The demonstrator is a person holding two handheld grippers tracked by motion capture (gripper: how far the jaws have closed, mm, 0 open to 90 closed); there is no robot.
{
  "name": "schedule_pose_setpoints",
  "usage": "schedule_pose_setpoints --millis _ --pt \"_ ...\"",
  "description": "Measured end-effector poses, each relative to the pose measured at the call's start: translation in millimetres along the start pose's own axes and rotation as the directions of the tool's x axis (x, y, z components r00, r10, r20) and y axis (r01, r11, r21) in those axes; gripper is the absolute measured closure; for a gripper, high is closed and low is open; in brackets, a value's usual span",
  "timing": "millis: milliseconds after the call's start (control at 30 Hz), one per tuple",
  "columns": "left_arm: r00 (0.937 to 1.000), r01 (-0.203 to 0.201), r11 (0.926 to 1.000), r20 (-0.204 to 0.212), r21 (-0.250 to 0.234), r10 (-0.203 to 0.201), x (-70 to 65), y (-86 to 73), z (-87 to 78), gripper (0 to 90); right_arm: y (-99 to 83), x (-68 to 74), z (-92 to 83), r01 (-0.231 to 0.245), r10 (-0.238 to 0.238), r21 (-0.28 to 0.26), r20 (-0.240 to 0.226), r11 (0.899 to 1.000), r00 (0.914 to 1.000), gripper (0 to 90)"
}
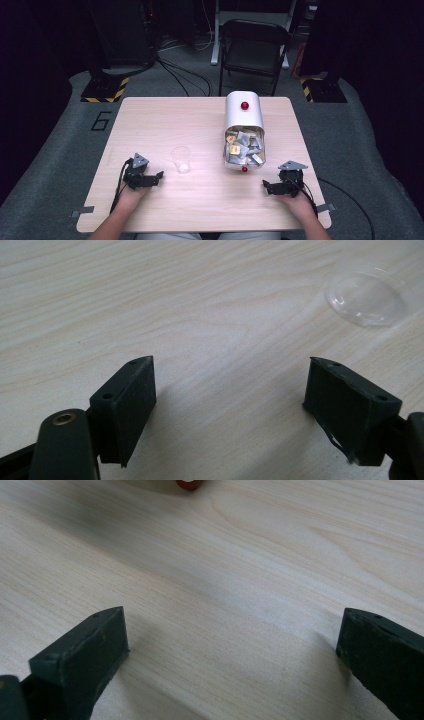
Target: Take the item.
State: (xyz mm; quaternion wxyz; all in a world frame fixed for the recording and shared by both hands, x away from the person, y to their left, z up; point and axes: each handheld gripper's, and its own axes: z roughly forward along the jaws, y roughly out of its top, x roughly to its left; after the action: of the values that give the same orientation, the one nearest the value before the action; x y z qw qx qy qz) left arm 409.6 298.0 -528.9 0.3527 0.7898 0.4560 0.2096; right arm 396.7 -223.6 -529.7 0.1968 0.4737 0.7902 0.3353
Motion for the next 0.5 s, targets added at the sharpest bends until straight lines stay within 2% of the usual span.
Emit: schedule_pose_setpoints --millis 500 --pt "1.0 0.004 1.0 0.007 -0.006 -0.003 0.2 0.0 0.2 21.6 0.0 0.2 0.0 -0.002 0.002 0.0 0.002 1.0 1.0 0.0"
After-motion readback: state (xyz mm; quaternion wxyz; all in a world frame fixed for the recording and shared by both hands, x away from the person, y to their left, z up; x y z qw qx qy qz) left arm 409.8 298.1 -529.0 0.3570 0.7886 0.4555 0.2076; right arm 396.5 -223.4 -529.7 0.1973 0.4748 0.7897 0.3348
